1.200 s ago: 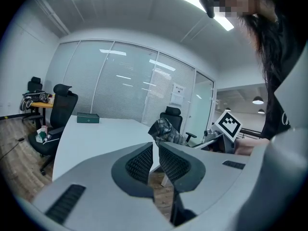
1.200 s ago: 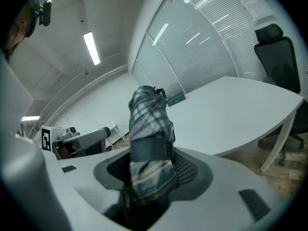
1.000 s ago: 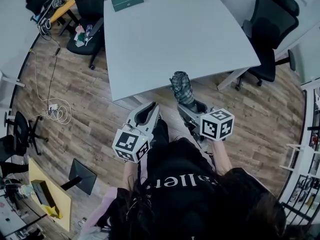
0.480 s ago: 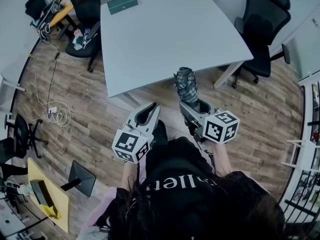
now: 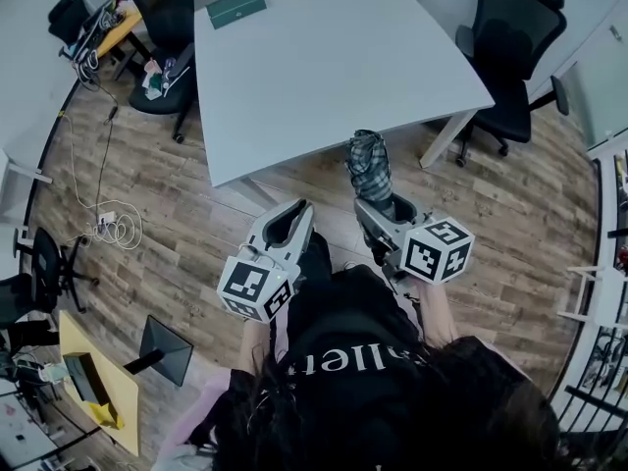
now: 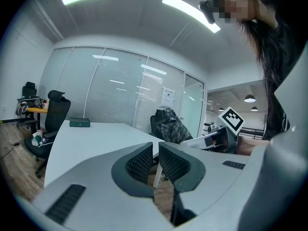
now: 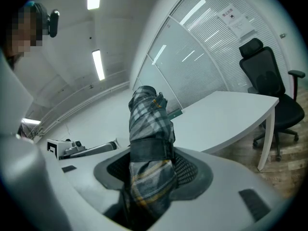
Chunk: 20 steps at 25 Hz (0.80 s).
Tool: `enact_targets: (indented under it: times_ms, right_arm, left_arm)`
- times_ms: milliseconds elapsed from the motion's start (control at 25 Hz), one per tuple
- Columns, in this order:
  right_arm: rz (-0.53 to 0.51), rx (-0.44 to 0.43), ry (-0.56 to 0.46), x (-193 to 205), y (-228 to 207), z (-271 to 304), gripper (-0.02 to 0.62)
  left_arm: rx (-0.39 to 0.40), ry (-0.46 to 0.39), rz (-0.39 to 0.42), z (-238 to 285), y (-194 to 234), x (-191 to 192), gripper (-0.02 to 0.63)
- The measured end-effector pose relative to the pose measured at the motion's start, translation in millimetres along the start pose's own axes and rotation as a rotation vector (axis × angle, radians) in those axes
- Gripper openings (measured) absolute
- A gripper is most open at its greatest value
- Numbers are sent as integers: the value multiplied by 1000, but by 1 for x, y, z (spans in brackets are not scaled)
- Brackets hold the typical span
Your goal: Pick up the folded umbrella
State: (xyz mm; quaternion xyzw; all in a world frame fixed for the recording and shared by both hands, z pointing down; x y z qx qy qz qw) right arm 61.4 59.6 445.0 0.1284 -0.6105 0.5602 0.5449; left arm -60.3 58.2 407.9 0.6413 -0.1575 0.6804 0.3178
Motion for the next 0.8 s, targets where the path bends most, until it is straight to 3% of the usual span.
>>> enact_targets:
  times_ms: [800]
  right_arm:
    - [5, 13, 9, 7, -4, 8, 225]
  left_arm:
    - [18, 20, 7, 4, 3, 3, 54]
Point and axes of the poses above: the fingertips, and each gripper's own axes: z forward along the fingers, y to its left, x out of its underside, the point moved 1 cm from there along -z, backward along the fingers, and after that the axes turned 6 degrees about -y, right-handed, at the moved point
